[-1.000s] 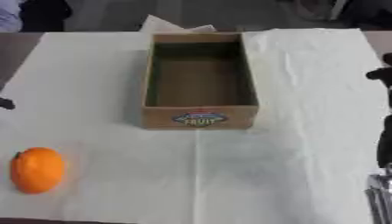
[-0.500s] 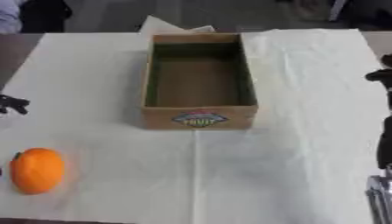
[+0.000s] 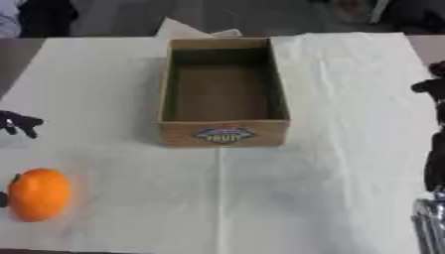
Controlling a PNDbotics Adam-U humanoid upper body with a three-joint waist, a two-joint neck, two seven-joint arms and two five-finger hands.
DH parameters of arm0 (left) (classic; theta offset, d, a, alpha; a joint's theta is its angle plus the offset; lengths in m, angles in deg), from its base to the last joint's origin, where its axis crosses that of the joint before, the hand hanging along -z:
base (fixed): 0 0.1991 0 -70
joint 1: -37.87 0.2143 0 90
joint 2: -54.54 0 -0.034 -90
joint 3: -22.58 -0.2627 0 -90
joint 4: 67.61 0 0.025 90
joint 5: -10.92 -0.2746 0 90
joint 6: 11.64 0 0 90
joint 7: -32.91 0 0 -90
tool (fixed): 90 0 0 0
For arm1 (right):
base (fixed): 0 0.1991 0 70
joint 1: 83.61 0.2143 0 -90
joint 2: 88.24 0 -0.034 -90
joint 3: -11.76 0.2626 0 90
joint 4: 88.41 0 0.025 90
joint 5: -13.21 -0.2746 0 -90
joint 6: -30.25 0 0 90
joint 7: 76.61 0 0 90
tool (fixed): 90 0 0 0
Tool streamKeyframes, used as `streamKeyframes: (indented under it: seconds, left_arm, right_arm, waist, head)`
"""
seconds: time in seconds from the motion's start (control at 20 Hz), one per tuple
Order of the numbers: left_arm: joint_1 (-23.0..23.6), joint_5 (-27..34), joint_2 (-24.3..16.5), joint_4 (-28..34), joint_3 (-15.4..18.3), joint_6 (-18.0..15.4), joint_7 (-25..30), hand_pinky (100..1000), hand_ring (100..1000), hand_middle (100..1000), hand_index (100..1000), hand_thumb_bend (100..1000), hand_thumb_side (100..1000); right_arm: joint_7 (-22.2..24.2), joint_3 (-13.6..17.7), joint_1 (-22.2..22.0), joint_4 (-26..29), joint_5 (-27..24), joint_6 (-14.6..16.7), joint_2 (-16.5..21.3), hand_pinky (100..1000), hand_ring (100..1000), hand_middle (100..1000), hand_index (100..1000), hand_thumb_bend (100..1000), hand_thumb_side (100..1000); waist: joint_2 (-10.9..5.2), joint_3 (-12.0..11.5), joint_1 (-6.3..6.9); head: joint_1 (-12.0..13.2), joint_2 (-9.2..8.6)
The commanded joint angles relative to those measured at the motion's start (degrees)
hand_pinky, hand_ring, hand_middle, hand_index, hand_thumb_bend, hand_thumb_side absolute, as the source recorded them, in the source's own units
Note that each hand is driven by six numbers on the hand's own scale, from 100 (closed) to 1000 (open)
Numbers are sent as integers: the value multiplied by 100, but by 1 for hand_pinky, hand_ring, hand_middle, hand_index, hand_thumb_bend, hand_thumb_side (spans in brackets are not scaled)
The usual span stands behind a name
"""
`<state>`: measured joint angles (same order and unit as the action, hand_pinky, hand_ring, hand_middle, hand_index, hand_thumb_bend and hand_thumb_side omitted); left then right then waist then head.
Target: Pick up objects on the table and place them in the box.
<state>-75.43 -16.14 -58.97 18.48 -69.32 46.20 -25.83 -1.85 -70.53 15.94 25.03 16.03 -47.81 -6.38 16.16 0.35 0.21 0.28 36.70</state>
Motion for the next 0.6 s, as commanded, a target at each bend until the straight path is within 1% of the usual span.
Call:
streamKeyframes:
  seconds: [0.05,0.25,0.4,0.6]
  left_arm:
    - [-118,125,-45,96,-21,-1431,1642,682,838,703,955,881,745]
    - [-111,221,-9,181,-94,-1442,1898,682,836,704,947,876,737]
    - [4,201,-92,252,-181,-1469,2037,686,837,709,949,872,728]
    - [162,53,-216,281,-279,-1513,2069,685,836,710,932,847,717]
  right_arm:
    - [17,5,32,115,-29,0,45,887,959,518,741,100,849]
    - [4,10,29,115,-32,8,44,887,959,517,741,100,848]
    - [5,6,33,115,-32,3,48,888,959,517,741,100,848]
    - [12,-1,37,115,-35,-6,50,888,960,516,741,100,849]
  waist:
    - [-93,11,0]
    - [-90,18,-1]
    - [-90,15,13]
    - [-92,11,22]
  head:
    - [-12,9]
    - [-12,10]
    - [-16,23]
    - [-23,18]
